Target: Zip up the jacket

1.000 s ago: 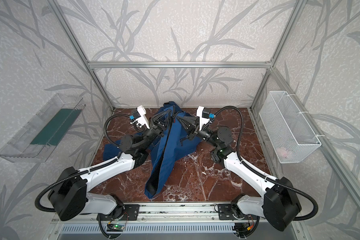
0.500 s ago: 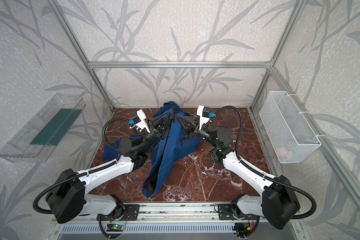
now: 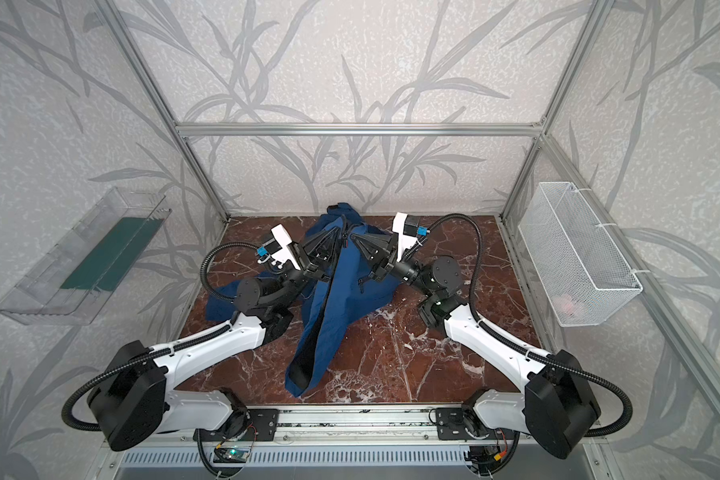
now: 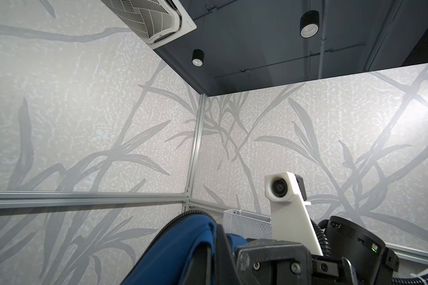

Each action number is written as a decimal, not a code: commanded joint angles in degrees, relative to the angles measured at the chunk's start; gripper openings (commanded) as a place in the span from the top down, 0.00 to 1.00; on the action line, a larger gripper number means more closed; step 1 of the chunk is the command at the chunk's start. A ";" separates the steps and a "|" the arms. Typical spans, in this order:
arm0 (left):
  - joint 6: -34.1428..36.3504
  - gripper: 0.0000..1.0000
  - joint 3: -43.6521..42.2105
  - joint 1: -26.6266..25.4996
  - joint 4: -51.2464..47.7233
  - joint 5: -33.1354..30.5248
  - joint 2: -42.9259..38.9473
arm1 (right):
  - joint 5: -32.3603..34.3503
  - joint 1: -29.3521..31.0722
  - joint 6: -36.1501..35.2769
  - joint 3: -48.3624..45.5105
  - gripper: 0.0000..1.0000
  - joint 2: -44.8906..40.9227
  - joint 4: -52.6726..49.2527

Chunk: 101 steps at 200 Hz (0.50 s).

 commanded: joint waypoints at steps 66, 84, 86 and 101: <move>7.32 1.00 0.58 -0.21 3.66 2.28 -1.39 | 5.98 4.43 -5.30 -0.14 1.00 -4.39 2.21; 7.80 1.00 0.36 -0.25 3.67 2.28 -1.63 | 7.39 4.69 -6.13 -0.43 1.00 -4.69 2.57; 7.80 1.00 0.34 -0.21 3.67 2.25 -1.69 | 7.48 4.69 -6.19 -0.38 1.00 -4.72 2.60; 7.69 1.00 0.42 -0.21 3.67 2.70 -1.74 | 7.84 4.64 -6.37 0.11 1.00 -4.53 2.75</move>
